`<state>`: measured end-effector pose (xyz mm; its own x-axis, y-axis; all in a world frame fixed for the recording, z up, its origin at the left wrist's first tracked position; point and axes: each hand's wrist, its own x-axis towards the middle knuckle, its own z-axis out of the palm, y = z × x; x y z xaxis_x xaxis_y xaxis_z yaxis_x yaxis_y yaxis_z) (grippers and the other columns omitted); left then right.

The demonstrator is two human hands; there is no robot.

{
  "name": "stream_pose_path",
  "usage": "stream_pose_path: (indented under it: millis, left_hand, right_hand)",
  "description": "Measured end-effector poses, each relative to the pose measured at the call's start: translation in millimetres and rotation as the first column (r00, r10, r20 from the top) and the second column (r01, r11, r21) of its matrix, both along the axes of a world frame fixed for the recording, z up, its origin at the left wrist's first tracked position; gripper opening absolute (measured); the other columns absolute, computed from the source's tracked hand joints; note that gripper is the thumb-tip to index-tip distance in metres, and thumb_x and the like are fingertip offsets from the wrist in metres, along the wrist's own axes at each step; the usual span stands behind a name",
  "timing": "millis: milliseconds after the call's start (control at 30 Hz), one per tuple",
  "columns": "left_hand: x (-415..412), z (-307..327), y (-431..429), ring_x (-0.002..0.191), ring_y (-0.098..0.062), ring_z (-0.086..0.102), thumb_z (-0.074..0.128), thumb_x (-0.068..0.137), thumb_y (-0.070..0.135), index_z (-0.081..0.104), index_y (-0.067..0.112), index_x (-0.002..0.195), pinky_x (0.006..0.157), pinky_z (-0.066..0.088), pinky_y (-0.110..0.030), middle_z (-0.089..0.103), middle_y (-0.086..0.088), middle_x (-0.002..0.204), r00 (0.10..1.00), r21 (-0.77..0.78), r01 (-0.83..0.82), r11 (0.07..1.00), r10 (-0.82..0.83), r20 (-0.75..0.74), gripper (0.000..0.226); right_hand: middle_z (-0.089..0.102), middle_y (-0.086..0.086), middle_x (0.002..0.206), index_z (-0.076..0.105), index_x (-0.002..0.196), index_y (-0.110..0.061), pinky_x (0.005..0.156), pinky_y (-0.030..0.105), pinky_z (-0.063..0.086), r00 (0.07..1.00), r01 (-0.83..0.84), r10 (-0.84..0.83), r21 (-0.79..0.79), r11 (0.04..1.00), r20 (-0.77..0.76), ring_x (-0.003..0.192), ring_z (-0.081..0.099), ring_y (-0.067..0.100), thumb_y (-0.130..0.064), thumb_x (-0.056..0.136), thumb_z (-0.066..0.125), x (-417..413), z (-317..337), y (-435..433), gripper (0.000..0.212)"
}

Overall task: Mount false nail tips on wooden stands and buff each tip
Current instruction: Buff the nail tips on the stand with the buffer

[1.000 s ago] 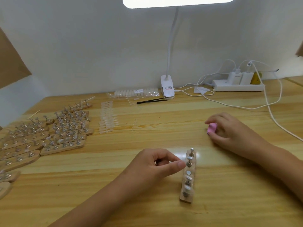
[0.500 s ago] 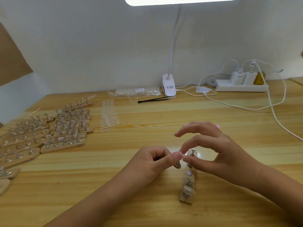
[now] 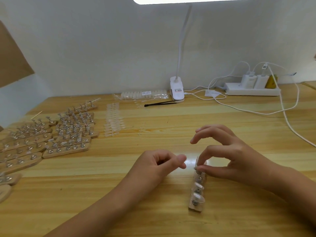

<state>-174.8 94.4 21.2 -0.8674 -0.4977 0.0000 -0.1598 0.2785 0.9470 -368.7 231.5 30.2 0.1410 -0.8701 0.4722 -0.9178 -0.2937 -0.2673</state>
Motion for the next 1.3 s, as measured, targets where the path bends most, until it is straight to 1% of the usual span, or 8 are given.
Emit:
stream_pose_path:
  millis: [200,500,600,900,1000,1100,1200,1300]
  left_hand:
    - [2,-6,5,0.056,0.002,0.041,0.076,0.077,0.046,0.074,0.039,0.088,0.055,0.034,-0.008,0.046,0.018,0.059,1.0,-0.108,0.01,0.994,-0.01,0.005,0.012]
    - [0,-11,9,0.059,0.002,0.043,0.077,0.079,0.037,0.073,0.039,0.091,0.059,0.036,-0.012,0.048,0.02,0.063,1.0,-0.224,0.025,0.974,-0.027,-0.008,0.013]
    - [0,-10,9,0.059,0.002,0.042,0.077,0.079,0.033,0.072,0.039,0.09,0.059,0.036,-0.013,0.048,0.018,0.065,0.999,-0.248,0.026,0.968,-0.03,-0.011,0.014]
    - [2,-7,10,0.06,-0.001,0.042,0.076,0.082,0.027,0.072,0.034,0.082,0.059,0.037,-0.014,0.047,0.016,0.064,0.999,-0.238,0.043,0.97,-0.048,-0.014,0.008]
    - [5,-3,11,0.06,0.002,0.045,0.072,0.083,0.035,0.072,0.033,0.081,0.059,0.038,-0.012,0.052,0.016,0.064,0.998,-0.231,0.061,0.971,-0.061,0.011,0.003]
    - [7,-2,13,0.061,0.002,0.046,0.069,0.075,0.054,0.074,0.035,0.084,0.058,0.037,-0.011,0.055,0.014,0.068,0.991,-0.215,0.132,0.968,-0.13,0.026,0.022]
    - [8,0,15,0.061,0.001,0.044,0.069,0.073,0.057,0.075,0.039,0.087,0.058,0.037,-0.014,0.053,0.015,0.068,0.983,-0.211,0.184,0.96,-0.175,0.057,0.023]
    - [8,0,13,0.062,0.002,0.045,0.062,0.077,0.045,0.075,0.042,0.089,0.06,0.038,-0.014,0.057,0.016,0.071,0.974,-0.198,0.221,0.955,-0.206,0.092,0.018]
  right_hand:
    - [0.055,-0.007,0.126,0.073,0.086,-0.022,0.104,0.03,0.04,1.0,0.007,-0.008,-0.036,0.999,-0.018,0.132,0.043,0.016,-0.041,0.088,0.065,-2,-3,-1,0.021]
    - [0.064,0.003,0.117,0.072,0.083,-0.015,0.1,0.029,0.043,0.977,-0.098,0.064,-0.156,0.983,-0.206,0.122,0.052,0.019,-0.03,0.091,0.068,1,-8,-5,0.017]
    - [0.064,0.003,0.119,0.071,0.085,-0.016,0.098,0.031,0.046,0.968,-0.102,0.07,-0.12,0.988,-0.241,0.122,0.052,0.02,-0.03,0.091,0.068,2,-5,-3,0.015]
    - [0.054,-0.007,0.132,0.069,0.097,-0.024,0.103,0.033,0.041,0.988,-0.049,0.058,0.064,0.997,-0.146,0.137,0.038,0.017,-0.033,0.085,0.071,6,-1,4,0.015]
    - [0.05,-0.011,0.135,0.066,0.104,-0.026,0.106,0.034,0.037,0.999,-0.052,0.052,0.122,0.991,-0.001,0.139,0.034,0.021,-0.029,0.087,0.063,6,0,5,0.018]
    - [0.053,-0.01,0.132,0.066,0.106,-0.023,0.106,0.03,0.033,0.995,-0.04,0.031,0.092,0.995,0.096,0.136,0.037,0.022,-0.022,0.087,0.054,4,0,5,0.023]
    - [0.052,-0.012,0.132,0.065,0.11,-0.024,0.106,0.03,0.034,0.999,-0.025,0.02,0.11,0.994,0.045,0.136,0.036,0.019,-0.022,0.085,0.055,4,1,5,0.027]
    - [0.045,-0.016,0.139,0.06,0.12,-0.03,0.109,0.032,0.034,0.996,-0.009,0.024,0.177,0.984,-0.081,0.141,0.029,0.016,-0.03,0.084,0.061,4,-3,4,0.035]
